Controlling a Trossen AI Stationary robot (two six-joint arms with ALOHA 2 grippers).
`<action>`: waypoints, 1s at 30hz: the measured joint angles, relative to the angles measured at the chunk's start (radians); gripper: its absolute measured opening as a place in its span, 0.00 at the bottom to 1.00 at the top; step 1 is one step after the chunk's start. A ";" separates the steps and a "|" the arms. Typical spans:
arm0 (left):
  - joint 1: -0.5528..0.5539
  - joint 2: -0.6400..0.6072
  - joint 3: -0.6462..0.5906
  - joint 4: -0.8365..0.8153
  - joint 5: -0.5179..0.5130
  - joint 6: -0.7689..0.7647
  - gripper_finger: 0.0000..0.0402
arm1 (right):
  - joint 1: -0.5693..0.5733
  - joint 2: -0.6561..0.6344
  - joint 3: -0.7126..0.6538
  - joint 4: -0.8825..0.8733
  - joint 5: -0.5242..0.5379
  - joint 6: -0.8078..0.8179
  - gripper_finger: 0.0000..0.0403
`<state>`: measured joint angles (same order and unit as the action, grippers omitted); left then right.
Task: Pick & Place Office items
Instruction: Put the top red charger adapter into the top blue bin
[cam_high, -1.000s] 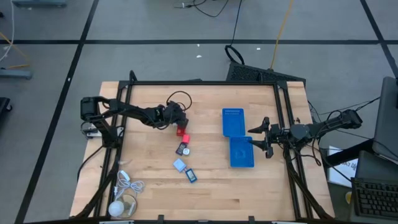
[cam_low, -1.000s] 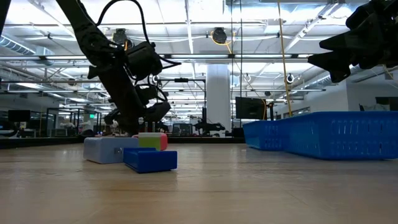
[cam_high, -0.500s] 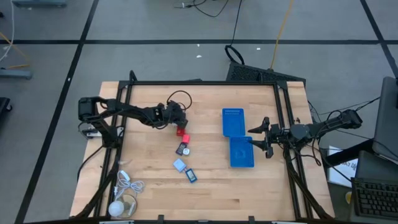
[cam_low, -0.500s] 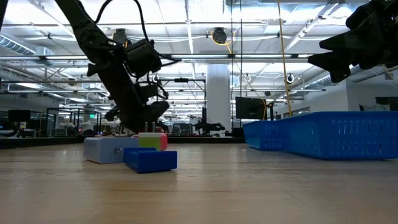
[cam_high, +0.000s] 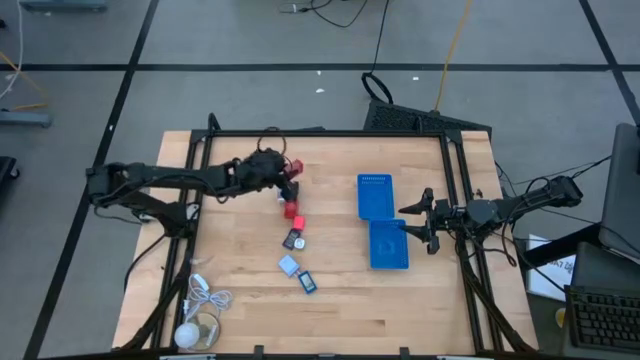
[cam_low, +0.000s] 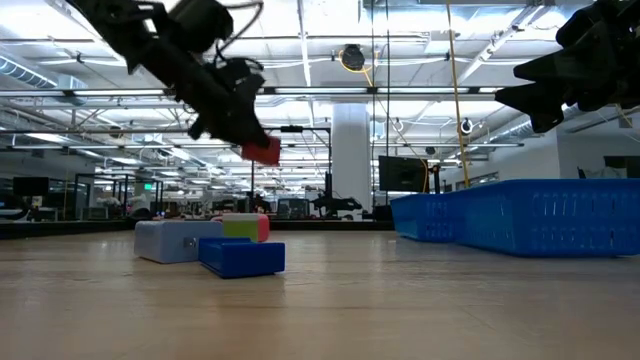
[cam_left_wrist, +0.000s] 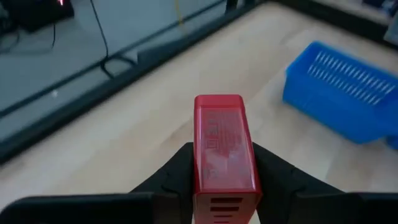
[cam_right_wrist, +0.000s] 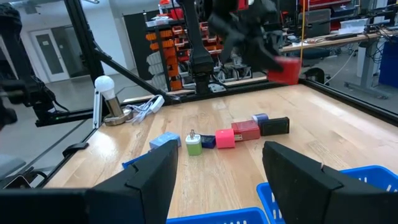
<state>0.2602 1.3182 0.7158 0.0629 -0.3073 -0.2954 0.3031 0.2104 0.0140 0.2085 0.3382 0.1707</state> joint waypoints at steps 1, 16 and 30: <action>0.000 -0.015 0.000 0.015 0.000 0.013 0.30 | 0.000 0.000 0.000 0.000 0.000 0.000 0.56; 0.089 -0.040 0.000 0.129 0.174 0.066 0.29 | 0.000 0.000 0.000 0.000 0.000 0.000 0.56; -0.014 -0.035 0.000 0.148 0.266 0.129 0.31 | 0.000 0.000 0.000 0.197 0.000 0.000 0.56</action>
<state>0.2461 1.2831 0.7158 0.2106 -0.0417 -0.1660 0.3030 0.2108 0.0139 0.4058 0.3386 0.1707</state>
